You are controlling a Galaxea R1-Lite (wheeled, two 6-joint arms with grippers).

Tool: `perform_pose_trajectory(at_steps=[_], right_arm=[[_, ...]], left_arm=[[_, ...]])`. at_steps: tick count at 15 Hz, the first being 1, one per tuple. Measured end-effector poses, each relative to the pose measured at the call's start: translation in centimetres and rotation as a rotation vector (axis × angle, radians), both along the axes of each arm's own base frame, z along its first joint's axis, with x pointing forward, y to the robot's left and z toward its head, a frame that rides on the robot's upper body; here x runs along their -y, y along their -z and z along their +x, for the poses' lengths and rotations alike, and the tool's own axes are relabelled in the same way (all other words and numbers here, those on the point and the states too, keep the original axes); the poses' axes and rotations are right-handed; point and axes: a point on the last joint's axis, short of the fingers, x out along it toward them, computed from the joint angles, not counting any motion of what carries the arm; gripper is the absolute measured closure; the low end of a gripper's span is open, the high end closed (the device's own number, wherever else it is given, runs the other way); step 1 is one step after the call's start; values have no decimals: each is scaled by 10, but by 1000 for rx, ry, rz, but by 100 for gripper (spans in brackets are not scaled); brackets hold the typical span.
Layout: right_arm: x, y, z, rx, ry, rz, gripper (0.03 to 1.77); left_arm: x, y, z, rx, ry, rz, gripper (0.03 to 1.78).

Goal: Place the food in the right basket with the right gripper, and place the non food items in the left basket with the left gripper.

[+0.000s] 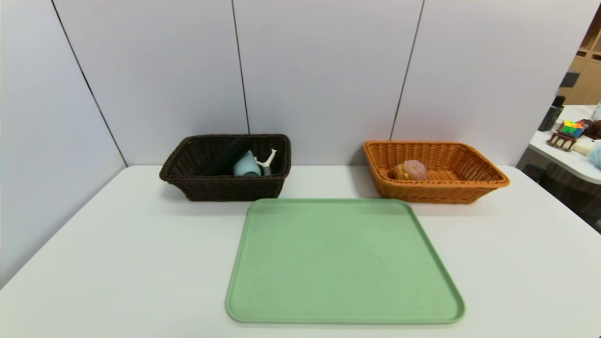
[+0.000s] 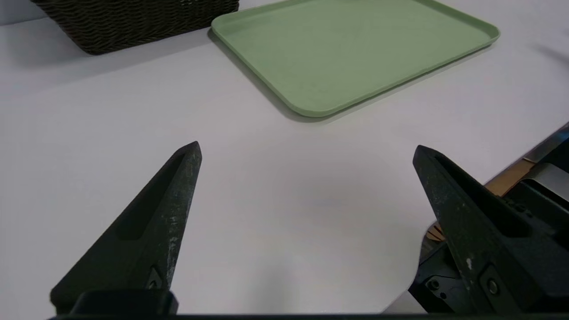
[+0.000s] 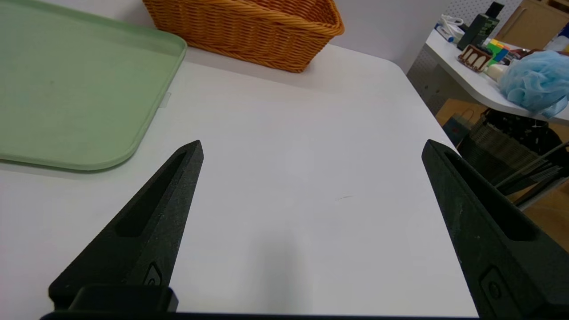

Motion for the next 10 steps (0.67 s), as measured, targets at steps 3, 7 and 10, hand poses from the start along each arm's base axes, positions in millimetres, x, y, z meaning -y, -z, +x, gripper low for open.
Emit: perform_pose_trajectory(at_steps=[3,7,10], right_arm=[[0,3,-3,5,-18,0,11],[-1,12,-10,-5,-66,9,11],[-2,14,-13,15,-82,8,10]], left_arm=[[-1,9,1,-16,-50,7,12],[-3,18,-3,-2,-132,-5,12],[-5,19,-5,29,-215,-5,12]])
